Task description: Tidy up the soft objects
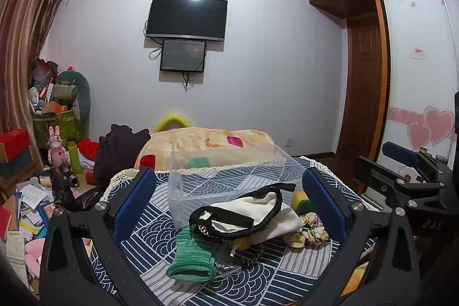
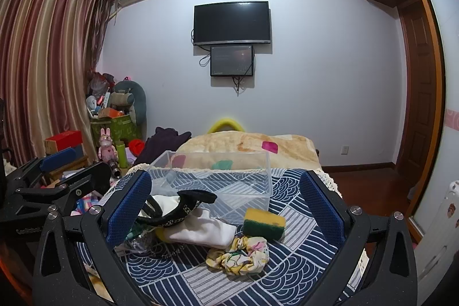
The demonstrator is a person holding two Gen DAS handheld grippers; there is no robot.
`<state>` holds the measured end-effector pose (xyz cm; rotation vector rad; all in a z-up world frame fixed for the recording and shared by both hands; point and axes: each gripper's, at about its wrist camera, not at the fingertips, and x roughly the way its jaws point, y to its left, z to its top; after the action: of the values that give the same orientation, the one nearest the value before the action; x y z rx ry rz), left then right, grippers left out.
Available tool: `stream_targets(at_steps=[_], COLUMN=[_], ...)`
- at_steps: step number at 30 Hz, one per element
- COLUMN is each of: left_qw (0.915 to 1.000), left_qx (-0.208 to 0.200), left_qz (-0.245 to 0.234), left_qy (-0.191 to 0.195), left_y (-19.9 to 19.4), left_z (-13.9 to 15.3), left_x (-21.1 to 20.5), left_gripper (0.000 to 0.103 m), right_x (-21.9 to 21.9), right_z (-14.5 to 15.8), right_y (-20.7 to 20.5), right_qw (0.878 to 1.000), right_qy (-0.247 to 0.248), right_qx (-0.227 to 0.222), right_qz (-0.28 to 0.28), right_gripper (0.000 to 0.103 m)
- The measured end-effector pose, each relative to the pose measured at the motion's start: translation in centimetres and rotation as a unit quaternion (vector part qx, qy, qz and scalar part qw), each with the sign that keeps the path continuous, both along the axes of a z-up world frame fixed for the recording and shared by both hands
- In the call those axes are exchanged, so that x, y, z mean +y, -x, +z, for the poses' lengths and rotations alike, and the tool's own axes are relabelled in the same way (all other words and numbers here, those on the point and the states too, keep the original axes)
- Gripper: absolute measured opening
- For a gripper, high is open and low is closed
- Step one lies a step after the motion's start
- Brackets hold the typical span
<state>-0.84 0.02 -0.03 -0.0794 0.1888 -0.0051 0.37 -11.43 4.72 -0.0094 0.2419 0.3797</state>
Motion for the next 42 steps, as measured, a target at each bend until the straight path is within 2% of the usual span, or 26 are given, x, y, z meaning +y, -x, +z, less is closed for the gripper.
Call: stream_targets(at_steps=[21,29,33,34,38,42], left_qw=[1.0,1.0,0.9997,0.9995,0.9991,0.9983], left_qx=[-0.004,-0.005,0.007,0.008,0.026,0.043], left_qz=[0.002,-0.007,-0.022,-0.026,-0.031,-0.035], left_qy=[0.009,0.003,0.012,0.016,0.015,0.015], left_y=[0.1,0.3,0.0,-0.1,-0.8,-1.9], left_z=[0.1,-0.1,-0.4,-0.4,-0.8,-1.5], left_x=[0.6,0.3,0.4,0.5,0.4,0.4], left_gripper=[0.103,0.103,0.103,0.102,0.08,0.074], right_x=[-0.2,-0.1,-0.2,-0.2,-0.8,-1.7], right_z=[0.2,0.1,0.0,-0.1,-0.6,-1.2], right_y=[-0.1,-0.1,-0.1,-0.2,-0.8,-1.8], right_qw=[1.0,1.0,1.0,1.0,1.0,0.999], right_qy=[-0.001,0.0,0.003,0.003,0.0,-0.006], right_qx=[0.002,0.002,0.0,0.0,0.009,0.031], right_qz=[-0.003,-0.003,-0.007,-0.01,-0.017,-0.022], right_gripper=[0.103,0.103,0.103,0.103,0.1,0.089])
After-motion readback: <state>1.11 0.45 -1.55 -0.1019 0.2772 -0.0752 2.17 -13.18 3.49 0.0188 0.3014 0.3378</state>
